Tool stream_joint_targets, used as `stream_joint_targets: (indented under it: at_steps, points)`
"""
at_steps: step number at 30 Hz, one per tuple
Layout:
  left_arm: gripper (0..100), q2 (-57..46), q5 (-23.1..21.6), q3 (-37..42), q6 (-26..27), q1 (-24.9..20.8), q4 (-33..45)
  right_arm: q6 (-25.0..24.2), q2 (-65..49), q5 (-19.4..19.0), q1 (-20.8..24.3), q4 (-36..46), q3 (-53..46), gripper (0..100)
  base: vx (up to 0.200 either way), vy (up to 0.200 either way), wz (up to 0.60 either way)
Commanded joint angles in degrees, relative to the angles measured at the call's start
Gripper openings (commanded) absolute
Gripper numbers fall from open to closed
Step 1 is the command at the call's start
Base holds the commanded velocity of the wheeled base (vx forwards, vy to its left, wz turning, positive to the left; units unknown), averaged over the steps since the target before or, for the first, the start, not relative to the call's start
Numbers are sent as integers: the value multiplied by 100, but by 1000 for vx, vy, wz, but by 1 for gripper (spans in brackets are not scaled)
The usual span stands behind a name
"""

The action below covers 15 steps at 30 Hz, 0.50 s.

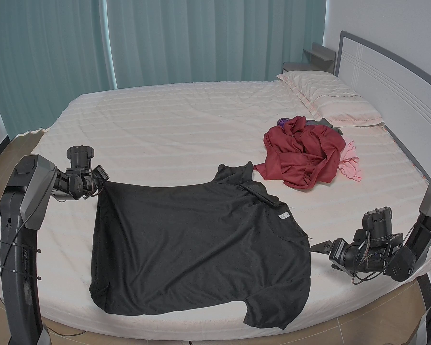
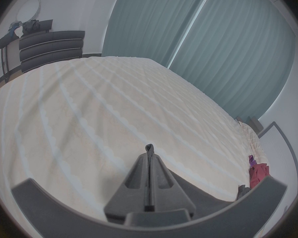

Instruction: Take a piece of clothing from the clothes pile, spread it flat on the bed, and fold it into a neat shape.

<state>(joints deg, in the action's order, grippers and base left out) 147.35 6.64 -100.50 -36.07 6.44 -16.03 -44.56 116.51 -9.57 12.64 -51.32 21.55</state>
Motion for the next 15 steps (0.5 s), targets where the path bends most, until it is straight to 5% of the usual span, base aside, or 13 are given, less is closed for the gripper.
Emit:
stream_joint_targets:
  at_steps: [1,3,4,15]
  points:
    - [0,180,4,-119,-5,16,-5,0,13,-1,1,-36,-2,100,0,0,0]
    - [0,180,4,-128,-5,16,3,0,21,8,1,-88,-2,100,0,0,0]
    - [100,198,4,-172,-5,16,3,-9,39,8,1,-150,-11,100,0,0,0]
    - [100,-101,-58,-93,-436,165,566,0,21,8,1,-159,-20,100,0,0,0]
